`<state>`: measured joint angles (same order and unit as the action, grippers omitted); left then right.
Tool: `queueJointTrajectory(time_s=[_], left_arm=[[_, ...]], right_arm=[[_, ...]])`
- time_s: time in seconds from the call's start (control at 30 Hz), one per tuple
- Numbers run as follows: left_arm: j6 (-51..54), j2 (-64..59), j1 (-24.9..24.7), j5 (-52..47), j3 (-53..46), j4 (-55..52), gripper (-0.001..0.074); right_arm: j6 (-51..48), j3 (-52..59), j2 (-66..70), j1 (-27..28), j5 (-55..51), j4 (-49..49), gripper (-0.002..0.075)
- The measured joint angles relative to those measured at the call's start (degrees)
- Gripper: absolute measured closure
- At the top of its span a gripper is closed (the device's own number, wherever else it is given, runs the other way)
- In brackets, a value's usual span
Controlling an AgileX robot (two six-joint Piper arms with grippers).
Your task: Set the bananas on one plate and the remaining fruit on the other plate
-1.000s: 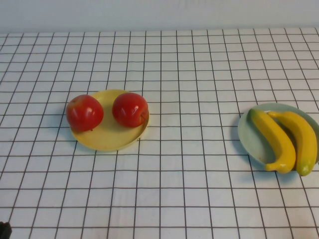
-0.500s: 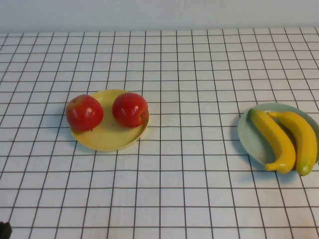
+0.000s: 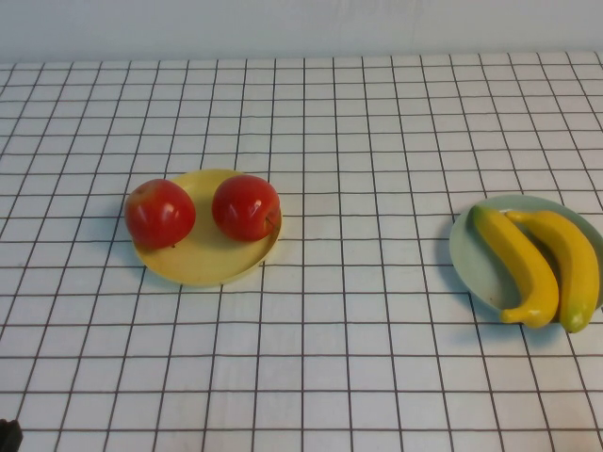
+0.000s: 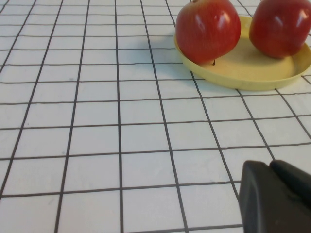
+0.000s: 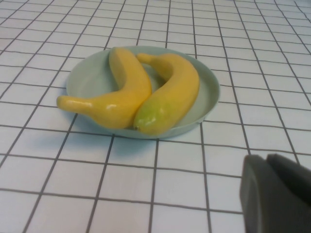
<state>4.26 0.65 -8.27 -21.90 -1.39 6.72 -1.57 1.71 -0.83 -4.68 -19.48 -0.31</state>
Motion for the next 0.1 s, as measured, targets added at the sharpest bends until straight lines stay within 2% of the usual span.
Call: queueJointTrajectory(time_s=[0.1], left_arm=[[0.0,0.0,0.0,0.0,0.0,0.0,0.0739]], right_arm=[[0.0,0.0,0.0,0.0,0.0,0.0,0.0741]])
